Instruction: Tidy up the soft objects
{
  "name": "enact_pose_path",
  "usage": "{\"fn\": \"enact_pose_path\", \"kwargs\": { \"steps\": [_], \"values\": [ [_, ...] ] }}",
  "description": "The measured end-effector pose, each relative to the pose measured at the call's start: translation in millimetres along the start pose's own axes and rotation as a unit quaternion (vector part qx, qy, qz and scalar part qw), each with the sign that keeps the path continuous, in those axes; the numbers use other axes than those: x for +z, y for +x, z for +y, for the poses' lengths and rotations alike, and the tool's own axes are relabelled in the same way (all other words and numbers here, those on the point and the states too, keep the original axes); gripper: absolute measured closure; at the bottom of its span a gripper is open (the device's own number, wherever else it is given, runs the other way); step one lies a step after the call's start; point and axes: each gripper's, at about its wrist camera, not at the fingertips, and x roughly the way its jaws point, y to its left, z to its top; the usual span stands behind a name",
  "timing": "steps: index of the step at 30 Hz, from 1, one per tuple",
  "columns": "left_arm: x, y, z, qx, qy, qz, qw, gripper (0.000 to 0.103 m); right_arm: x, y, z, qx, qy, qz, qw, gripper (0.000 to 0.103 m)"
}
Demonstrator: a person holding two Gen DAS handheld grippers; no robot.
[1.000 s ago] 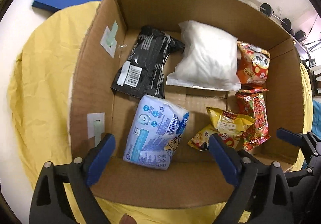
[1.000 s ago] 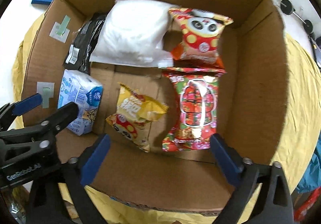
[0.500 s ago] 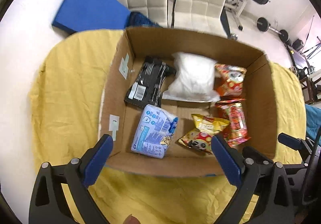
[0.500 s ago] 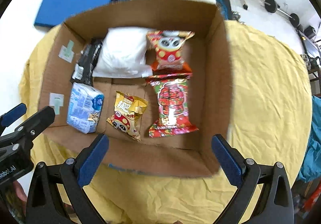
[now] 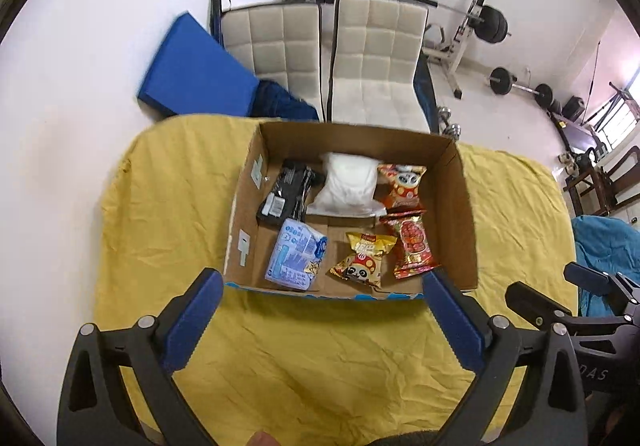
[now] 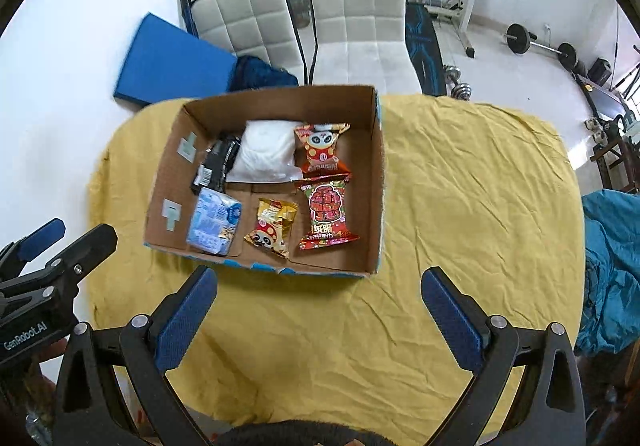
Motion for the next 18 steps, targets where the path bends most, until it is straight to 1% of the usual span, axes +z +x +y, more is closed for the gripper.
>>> {"fn": "enact_pose_path", "kwargs": {
  "steps": [4,8,13,18],
  "values": [
    [-4,-25,0,0.002,-0.006,-0.02,0.9998,0.0,-11,-33,-2,0.0,0.002,-0.019,1.0,0.0],
    [-8,-47,-1,0.005,-0.01,-0.033,0.9994,0.0,-20,-61,0,-0.009,-0.003,-0.04,0.999,0.0],
    [-15,-70,-3,0.002,-0.016,-0.047,0.9988,0.0,-29,-85,3,-0.006,-0.006,-0.052,0.999,0.0],
    [-21,-81,-7,0.005,-0.016,-0.053,0.9985,0.0,-33,-99,2,-0.007,-0.004,-0.06,0.998,0.0]
  ]
}}
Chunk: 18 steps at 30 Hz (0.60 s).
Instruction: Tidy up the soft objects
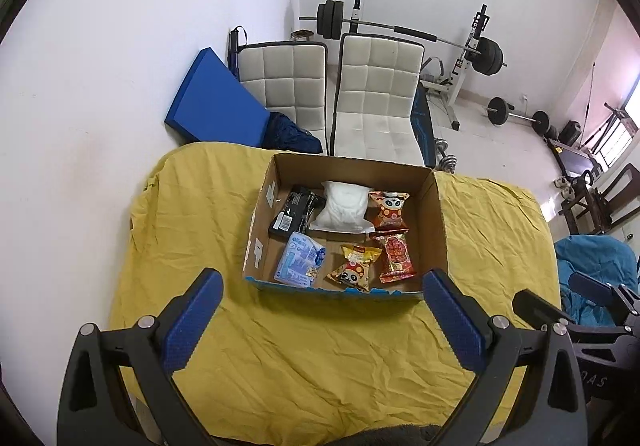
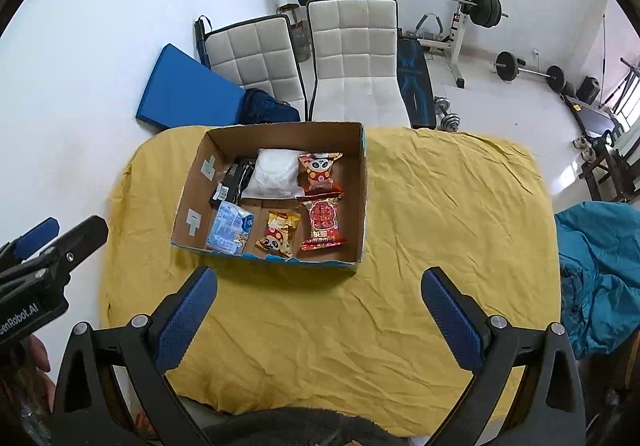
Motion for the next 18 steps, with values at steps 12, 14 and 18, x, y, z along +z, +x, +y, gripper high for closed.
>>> {"fn": "enact_pose_path", "kwargs": {
  "steps": [12,14,18],
  "values": [
    [-10,-1,-11,0.005,0.01,0.012,0.9999,0.0,-2,-9,-5,-0.006,0.007,-0.008,1.0,0.0],
    [-11,-3,-12,0.006,0.01,0.011,0.9999,0.0,-3,-10,-5,-0.008,0.006,-0.009,1.0,0.0],
    [-12,-6,-14,0.004,0.01,0.01,0.9999,0.0,-5,-12,-5,-0.01,0.007,-0.01,1.0,0.0]
  ]
}}
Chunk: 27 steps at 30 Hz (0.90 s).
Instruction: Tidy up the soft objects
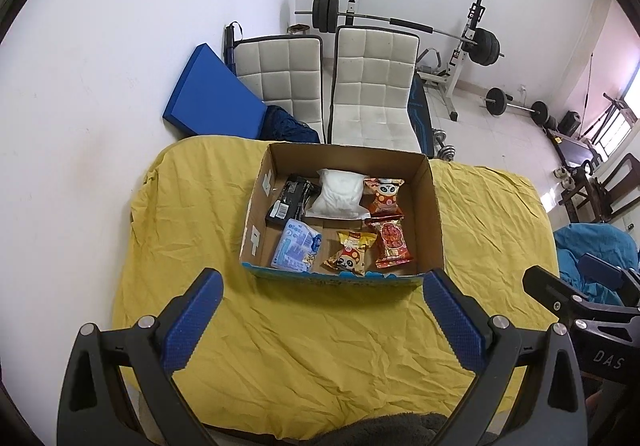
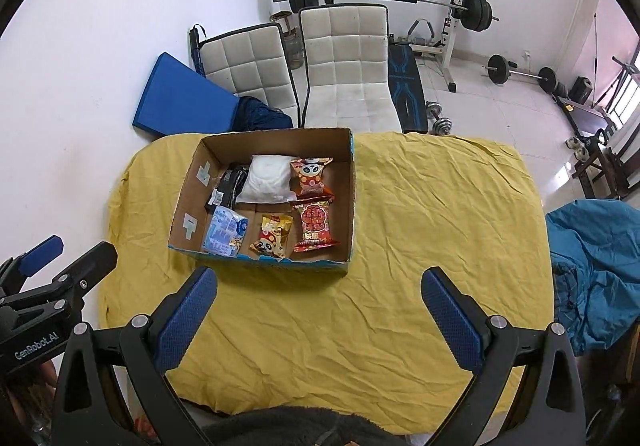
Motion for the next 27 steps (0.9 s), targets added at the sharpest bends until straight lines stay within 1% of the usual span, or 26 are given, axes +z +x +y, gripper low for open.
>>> {"fn": "enact_pose_path", "kwargs": {
  "steps": [8,19,27],
  "values": [
    [-3,-3,-1,0.001,0.001,-0.005,1.0,0.0,-5,-4,-1,-0.002,0.002,-0.002,1.0,0.0],
    [-5,-8,-1,0.004,-0.005,-0.003,1.0,0.0,-8,-7,1,-0.012,-0.002,-0.01,1.0,0.0],
    [-7,-10,3,0.005,-0.007,-0.002,1.0,0.0,-8,-9,2,-0.011,-0.001,-0.01,1.0,0.0]
  ]
}}
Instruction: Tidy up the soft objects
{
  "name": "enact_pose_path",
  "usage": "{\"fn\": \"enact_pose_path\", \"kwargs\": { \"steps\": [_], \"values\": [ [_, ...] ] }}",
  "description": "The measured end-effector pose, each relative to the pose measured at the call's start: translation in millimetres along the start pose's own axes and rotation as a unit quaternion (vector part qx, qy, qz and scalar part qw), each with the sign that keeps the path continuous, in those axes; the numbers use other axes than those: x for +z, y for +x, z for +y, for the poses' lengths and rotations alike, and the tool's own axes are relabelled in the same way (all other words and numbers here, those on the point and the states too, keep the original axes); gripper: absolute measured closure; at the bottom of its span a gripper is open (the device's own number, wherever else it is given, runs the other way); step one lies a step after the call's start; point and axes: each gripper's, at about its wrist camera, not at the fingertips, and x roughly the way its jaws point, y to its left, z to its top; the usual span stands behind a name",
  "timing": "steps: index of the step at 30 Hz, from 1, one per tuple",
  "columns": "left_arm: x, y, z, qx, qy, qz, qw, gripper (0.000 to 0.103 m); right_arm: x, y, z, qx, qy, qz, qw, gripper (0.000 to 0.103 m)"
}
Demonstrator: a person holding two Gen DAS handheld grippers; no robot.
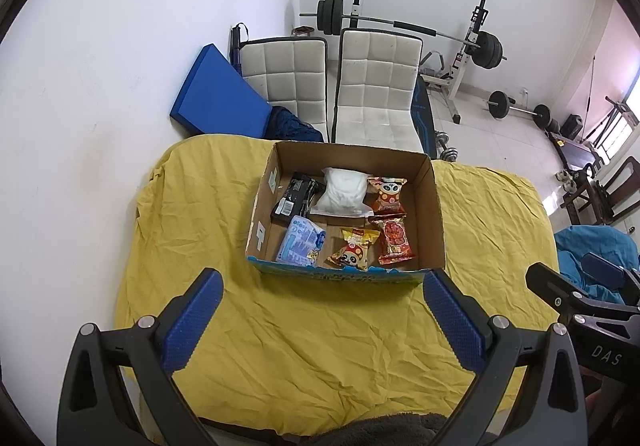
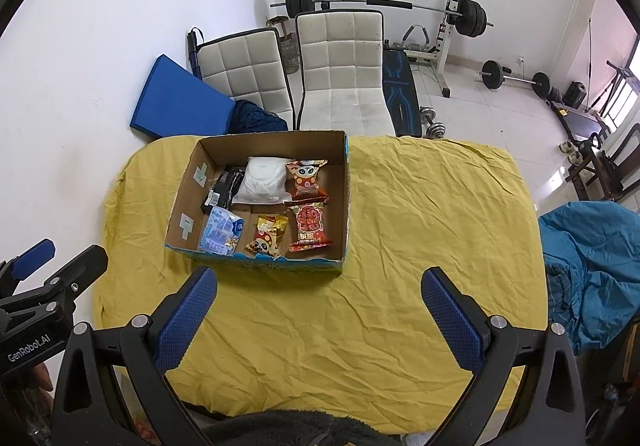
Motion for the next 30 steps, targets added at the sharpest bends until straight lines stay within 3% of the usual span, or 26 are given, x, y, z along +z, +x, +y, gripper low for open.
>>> {"fn": "enact_pose_path", "kwargs": {
  "steps": [30],
  "values": [
    [-7,-10,-3,0.003,-0.005,-0.005,1.0,0.0,-3,-6,-3,-0.006,0.004,-0.008,1.0,0.0]
  ]
}}
